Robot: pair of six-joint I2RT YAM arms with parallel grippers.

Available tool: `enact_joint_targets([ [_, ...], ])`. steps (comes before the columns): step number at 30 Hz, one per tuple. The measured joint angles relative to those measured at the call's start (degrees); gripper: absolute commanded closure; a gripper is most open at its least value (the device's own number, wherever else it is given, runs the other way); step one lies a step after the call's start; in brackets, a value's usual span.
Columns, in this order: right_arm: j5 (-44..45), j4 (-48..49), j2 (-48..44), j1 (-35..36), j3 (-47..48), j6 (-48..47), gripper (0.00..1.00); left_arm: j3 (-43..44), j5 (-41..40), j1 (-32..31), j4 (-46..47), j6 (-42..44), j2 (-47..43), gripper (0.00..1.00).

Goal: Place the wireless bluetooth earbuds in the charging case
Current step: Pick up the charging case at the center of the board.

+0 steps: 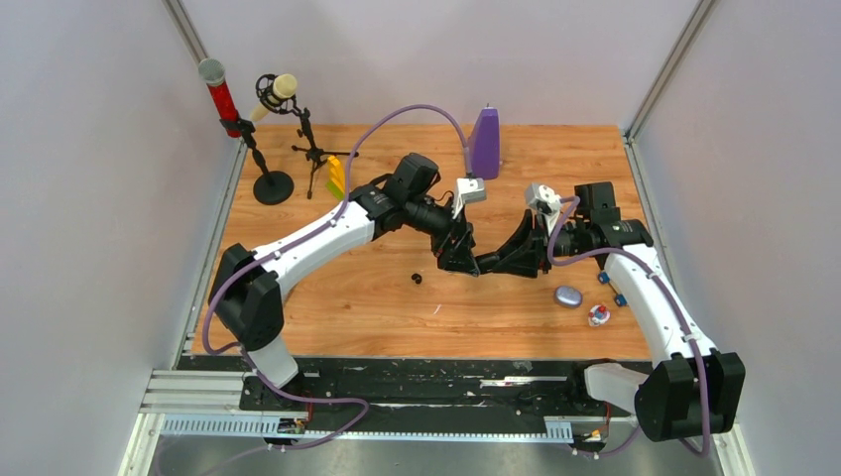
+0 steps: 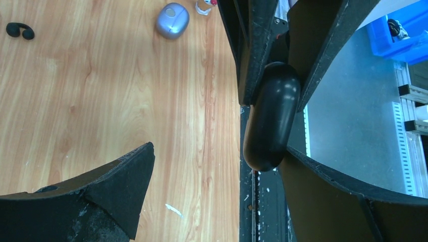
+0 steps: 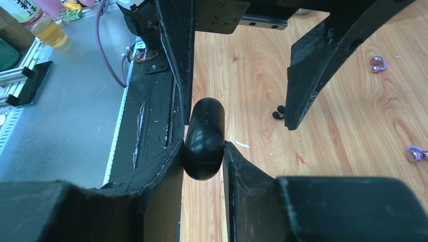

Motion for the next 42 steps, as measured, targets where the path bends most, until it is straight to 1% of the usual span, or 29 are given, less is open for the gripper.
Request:
enact_joint_targets([
  [9,0.11,-1.25,0.0,0.92,-0.61,-2.8,1.0,2.03,0.7,0.0,0.0,-1.14,0.66,0.0],
  [18,0.17,-2.73,-0.02,0.98,-0.74,-4.48,1.0,2.05,0.5,0.11,0.0,-1.38,0.68,0.0],
  [26,0.5,-3.02,-0.02,0.87,-0.74,-6.71,1.0,2.01,-0.42,1.4,0.13,-3.61,0.68,0.02],
  [35,1.97,-4.68,0.0,0.57,-0.74,-7.85,1.0,0.79,-5.46,2.34,1.18,-5.25,-0.11,0.01],
  [42,0.52,-5.9,0.07,1.05,-0.74,-7.89,1.0,-0.61,-9.4,4.31,5.51,-6.88,-1.16,0.0],
])
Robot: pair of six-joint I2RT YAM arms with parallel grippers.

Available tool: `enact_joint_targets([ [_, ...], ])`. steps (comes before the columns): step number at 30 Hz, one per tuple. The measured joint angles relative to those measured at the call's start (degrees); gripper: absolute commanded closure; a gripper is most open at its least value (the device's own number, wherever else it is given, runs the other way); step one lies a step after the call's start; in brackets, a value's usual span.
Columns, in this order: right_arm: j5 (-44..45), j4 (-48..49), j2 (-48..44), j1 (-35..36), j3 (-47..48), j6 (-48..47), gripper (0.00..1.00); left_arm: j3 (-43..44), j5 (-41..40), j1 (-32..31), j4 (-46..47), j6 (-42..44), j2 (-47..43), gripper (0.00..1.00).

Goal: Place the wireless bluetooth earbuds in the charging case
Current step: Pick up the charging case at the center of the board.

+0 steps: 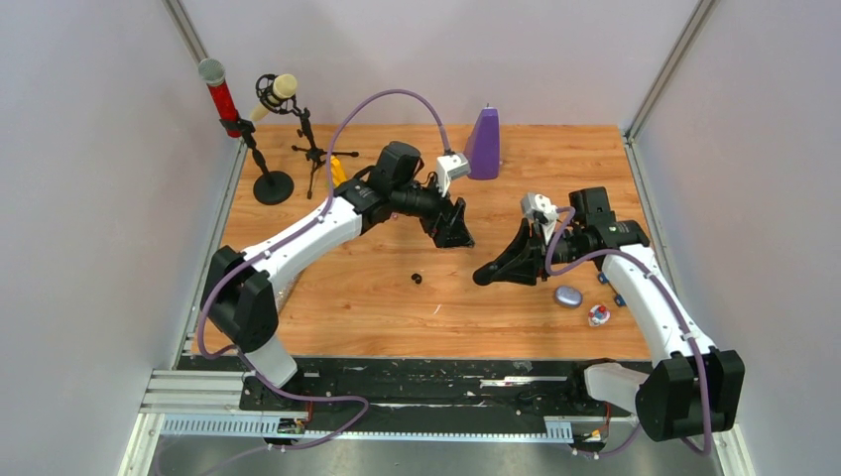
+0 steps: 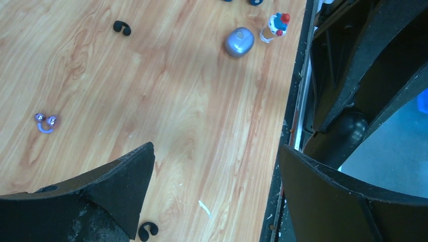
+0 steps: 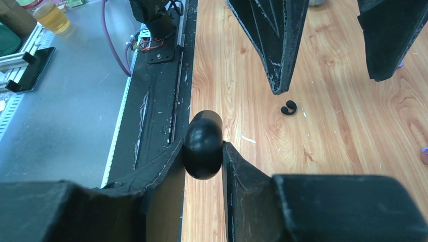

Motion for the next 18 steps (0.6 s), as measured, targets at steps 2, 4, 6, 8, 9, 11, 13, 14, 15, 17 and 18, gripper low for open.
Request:
enact_joint_targets([
  [2,0.0,-0.07,0.39,0.0,0.04,0.0,1.0,-0.72,-0.2,0.26,0.5,-0.17,-0.5,0.0],
  [4,0.0,-0.09,1.22,0.0,0.07,0.04,1.0,-1.29,0.11,0.37,0.76,-0.15,-0.96,0.0],
  [6,0.0,-0.11,2.38,0.0,0.15,0.26,1.0,-1.75,1.92,0.42,1.03,0.02,-1.4,0.0],
  [8,-0.02,-0.26,3.65,0.0,0.46,0.72,1.0,-1.86,4.24,0.33,1.05,0.35,-1.68,0.0],
  [9,-0.04,-0.28,4.04,0.0,0.59,0.96,1.0,-1.88,5.31,0.24,1.07,0.55,-1.81,0.0],
  [11,-0.26,-0.46,4.61,0.0,0.94,1.62,1.0,-1.9,7.56,-0.33,0.83,1.79,-1.95,0.0],
  [13,-0.48,-0.52,4.72,0.0,1.38,2.12,1.0,-1.88,9.2,-1.29,-0.09,3.65,-1.95,0.0],
  [14,-0.72,-0.55,4.7,0.0,1.57,2.38,1.0,-1.88,9.94,-2.08,-0.98,4.83,-1.95,0.0],
  [15,-1.01,-0.57,4.72,0.0,1.77,2.64,1.0,-1.9,10.43,-2.73,-1.68,5.64,-1.95,0.0],
  [17,-1.55,-0.61,4.7,-0.13,2.03,3.04,1.0,-1.88,11.15,-4.31,-3.1,7.41,-1.95,0.0],
  [18,-1.84,-0.68,4.7,-0.22,2.08,3.17,1.0,-1.84,11.43,-5.05,-3.93,8.39,-1.86,0.01],
])
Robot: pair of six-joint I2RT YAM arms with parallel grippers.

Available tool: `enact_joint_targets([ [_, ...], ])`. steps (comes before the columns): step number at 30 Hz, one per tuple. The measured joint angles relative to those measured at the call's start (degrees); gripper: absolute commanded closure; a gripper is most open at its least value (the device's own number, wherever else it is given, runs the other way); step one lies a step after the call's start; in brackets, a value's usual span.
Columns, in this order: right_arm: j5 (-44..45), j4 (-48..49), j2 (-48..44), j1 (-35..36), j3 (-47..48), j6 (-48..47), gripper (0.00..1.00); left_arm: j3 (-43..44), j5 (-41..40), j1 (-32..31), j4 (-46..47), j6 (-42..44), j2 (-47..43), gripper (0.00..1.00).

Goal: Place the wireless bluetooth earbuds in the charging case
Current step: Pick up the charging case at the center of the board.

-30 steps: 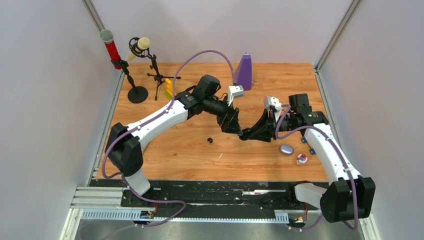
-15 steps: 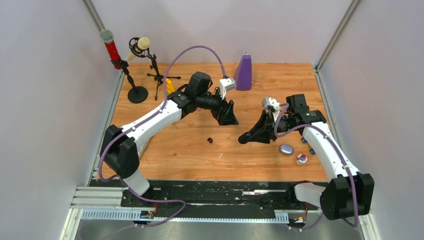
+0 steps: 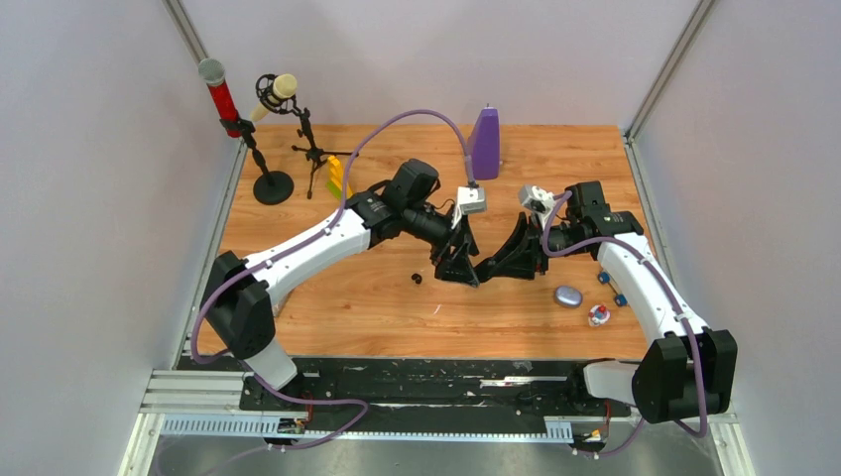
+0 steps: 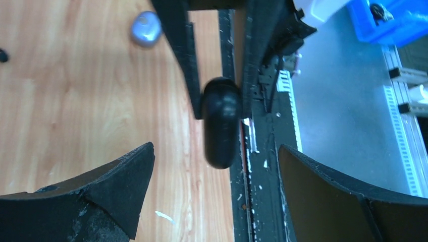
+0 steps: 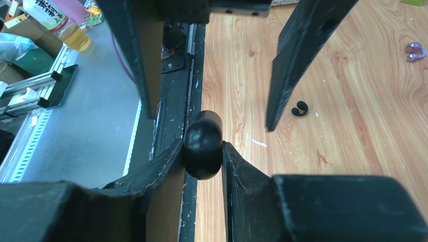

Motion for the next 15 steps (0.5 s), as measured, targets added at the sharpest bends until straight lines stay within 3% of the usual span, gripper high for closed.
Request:
enact_joint_targets([
  [15,-2.14,-0.02,0.02,-0.66,0.02,1.2,1.0,1.62,2.19,-1.97,-4.22,3.08,2.69,0.32],
])
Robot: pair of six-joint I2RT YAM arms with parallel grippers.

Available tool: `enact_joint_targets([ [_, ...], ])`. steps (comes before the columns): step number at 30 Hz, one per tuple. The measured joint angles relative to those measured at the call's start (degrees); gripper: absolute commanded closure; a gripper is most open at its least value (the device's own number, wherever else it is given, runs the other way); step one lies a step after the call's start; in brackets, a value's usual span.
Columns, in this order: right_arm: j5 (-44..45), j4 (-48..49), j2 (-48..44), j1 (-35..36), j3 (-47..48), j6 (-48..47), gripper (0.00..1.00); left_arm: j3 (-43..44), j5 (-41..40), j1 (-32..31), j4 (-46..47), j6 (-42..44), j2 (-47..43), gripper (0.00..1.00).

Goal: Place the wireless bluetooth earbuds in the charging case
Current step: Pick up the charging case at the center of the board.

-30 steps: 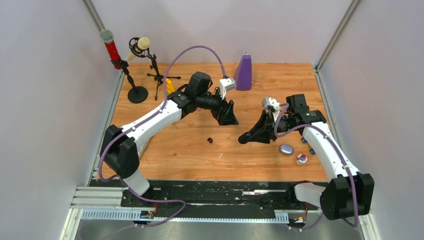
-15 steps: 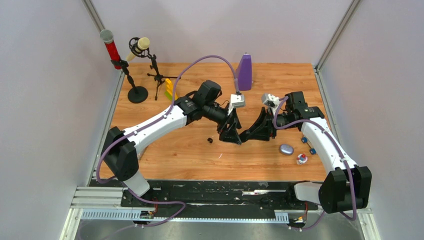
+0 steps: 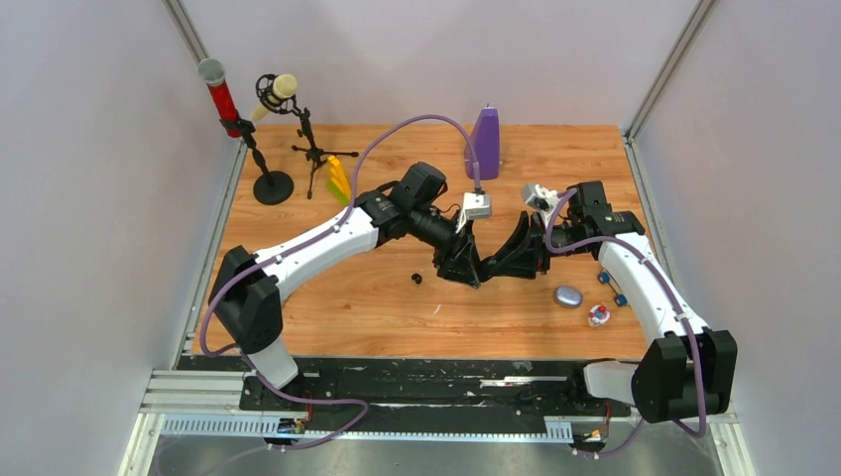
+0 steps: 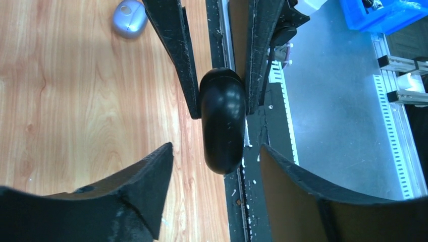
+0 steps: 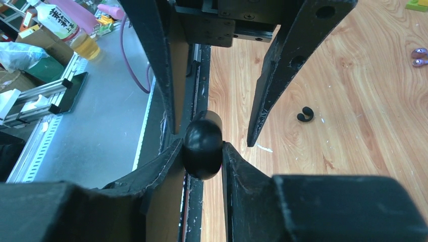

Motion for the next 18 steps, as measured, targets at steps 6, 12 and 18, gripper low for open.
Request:
enact_joint_targets([
  [6,-1.42,0.0,0.0,0.0,0.11,0.26,1.0,0.72,0.07,-0.02,0.22,-0.28,0.28,0.44],
  [12,-1.49,0.07,0.59,-0.26,0.13,0.48,1.0,0.83,1.05,-0.04,0.44,-0.98,0.68,0.74],
  [18,-1.29,0.09,1.18,-0.46,0.13,0.55,0.58,0.83,0.61,-0.04,0.42,-1.68,0.83,0.86],
])
